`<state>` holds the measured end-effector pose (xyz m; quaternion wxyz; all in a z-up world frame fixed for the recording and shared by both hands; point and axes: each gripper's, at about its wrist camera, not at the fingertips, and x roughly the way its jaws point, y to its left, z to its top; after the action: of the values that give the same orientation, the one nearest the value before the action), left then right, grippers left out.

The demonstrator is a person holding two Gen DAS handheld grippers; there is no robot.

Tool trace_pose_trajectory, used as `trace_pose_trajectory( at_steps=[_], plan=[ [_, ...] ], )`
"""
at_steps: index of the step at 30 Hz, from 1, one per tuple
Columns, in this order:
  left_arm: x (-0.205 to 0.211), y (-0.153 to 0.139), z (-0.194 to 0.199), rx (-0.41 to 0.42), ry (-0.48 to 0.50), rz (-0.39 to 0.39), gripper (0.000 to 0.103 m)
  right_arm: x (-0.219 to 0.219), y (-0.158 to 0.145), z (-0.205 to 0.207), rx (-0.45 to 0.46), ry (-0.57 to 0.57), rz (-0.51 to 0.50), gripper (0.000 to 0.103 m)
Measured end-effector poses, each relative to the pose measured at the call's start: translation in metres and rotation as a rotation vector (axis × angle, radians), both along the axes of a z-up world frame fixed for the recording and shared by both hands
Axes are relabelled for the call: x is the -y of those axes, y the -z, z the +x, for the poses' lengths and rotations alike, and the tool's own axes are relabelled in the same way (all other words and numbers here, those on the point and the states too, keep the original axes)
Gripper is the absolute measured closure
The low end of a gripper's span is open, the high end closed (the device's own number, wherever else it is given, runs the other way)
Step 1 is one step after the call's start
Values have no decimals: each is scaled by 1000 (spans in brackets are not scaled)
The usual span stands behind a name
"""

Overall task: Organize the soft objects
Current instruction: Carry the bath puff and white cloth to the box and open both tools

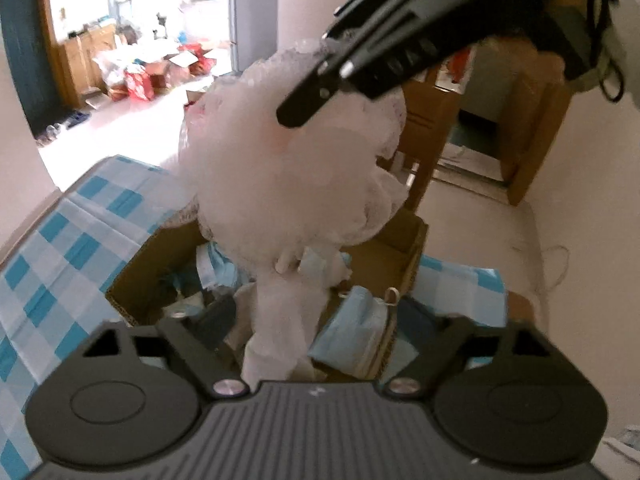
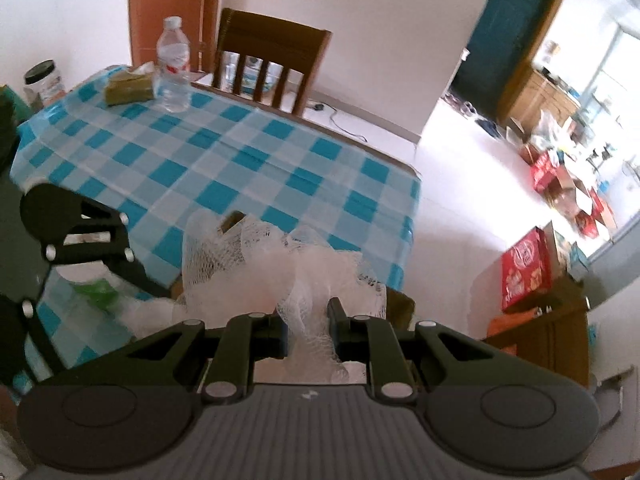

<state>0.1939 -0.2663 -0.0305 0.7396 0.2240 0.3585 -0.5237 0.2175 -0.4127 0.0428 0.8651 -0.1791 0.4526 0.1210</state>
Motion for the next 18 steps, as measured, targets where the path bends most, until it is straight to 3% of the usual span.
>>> trace_pose_trajectory(
  at_steps=[6,13,16,18],
  plan=[
    [5,25,-14,53,-48,35,15,20,15,11,-9,50,-6,82],
    [-10,18,-35,72,-52,43,13,33,43,40,-34,106,-27,81],
    [-16,16,-37,70,-59,47,7,35,55,49,-60,134,-29,63],
    [-18,15,-37,78,-74,52,6,34,61,49,-41,145,-51,26]
  ],
)
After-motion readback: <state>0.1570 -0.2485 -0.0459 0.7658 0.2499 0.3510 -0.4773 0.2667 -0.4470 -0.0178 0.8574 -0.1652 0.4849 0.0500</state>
